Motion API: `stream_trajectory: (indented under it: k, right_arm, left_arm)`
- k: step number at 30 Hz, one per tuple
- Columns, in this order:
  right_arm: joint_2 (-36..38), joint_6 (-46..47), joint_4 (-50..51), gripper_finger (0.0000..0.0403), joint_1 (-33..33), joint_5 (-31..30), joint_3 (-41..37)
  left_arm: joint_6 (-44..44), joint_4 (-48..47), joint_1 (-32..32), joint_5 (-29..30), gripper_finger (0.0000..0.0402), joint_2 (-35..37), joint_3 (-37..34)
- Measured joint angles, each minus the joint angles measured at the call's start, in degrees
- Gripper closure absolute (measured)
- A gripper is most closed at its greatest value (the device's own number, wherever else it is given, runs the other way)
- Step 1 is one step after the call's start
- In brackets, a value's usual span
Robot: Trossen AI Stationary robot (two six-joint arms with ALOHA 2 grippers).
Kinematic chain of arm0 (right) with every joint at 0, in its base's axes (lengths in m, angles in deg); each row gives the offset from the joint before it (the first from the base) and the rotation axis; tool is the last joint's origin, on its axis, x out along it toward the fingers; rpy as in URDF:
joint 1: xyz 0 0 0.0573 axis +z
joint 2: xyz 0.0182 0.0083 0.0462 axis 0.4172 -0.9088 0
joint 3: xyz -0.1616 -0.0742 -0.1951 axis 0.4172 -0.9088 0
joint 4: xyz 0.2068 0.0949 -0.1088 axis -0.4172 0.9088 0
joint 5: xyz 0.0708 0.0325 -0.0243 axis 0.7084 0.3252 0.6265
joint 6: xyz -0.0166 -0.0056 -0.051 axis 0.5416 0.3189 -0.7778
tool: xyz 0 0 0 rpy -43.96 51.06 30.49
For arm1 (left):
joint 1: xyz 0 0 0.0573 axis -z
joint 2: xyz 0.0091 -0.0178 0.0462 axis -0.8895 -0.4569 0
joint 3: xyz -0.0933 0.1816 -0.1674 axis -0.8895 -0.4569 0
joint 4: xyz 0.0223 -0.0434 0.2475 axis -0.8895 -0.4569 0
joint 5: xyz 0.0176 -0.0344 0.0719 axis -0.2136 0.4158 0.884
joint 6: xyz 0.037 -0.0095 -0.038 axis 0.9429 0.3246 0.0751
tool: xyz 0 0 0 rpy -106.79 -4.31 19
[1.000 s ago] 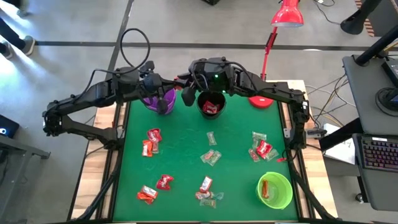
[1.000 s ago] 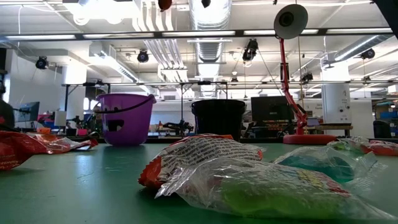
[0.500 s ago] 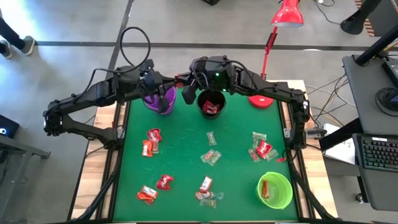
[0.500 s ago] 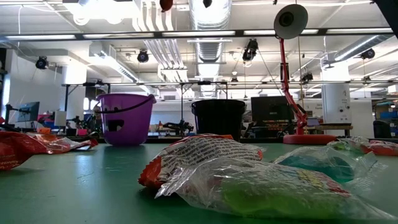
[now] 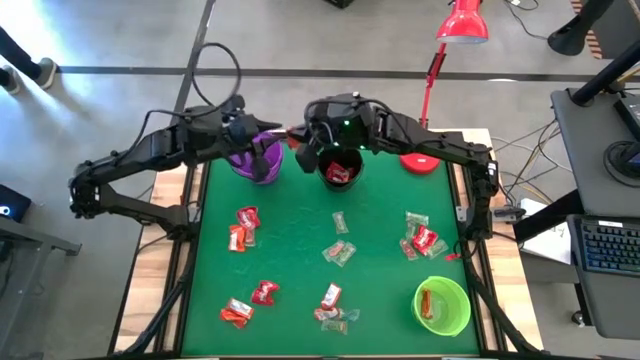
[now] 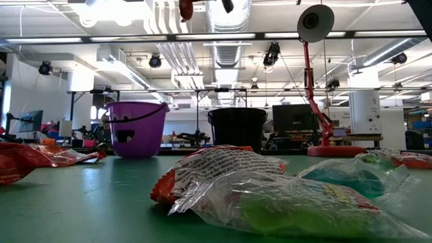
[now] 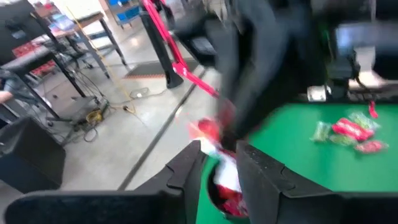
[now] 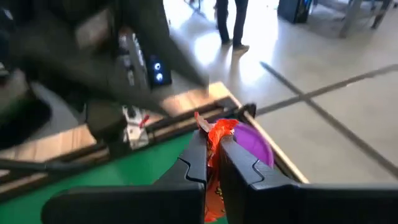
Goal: Sort candy
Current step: Put the orange chocolate into the green bucket
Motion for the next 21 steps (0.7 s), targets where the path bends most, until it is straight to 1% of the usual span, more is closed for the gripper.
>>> stream_trajectory:
  k: [5,12,21]
  right_arm:
    - [0.75,1.22,6.44,0.0393,0.75,0.21,0.00]
    - [1.81,6.75,25.25,0.0393,3.37,1.10,0.02]
    - [2.29,16.78,45.46,0.0392,9.28,0.91,-0.58]
  left_arm:
    - [0.03,-2.21,-0.05,0.15,0.0297,0.13,2.10]
    - [0.04,-10.96,-0.05,0.35,0.0292,0.16,5.21]
    - [-0.42,-19.90,-0.03,0.26,0.0292,0.12,4.98]
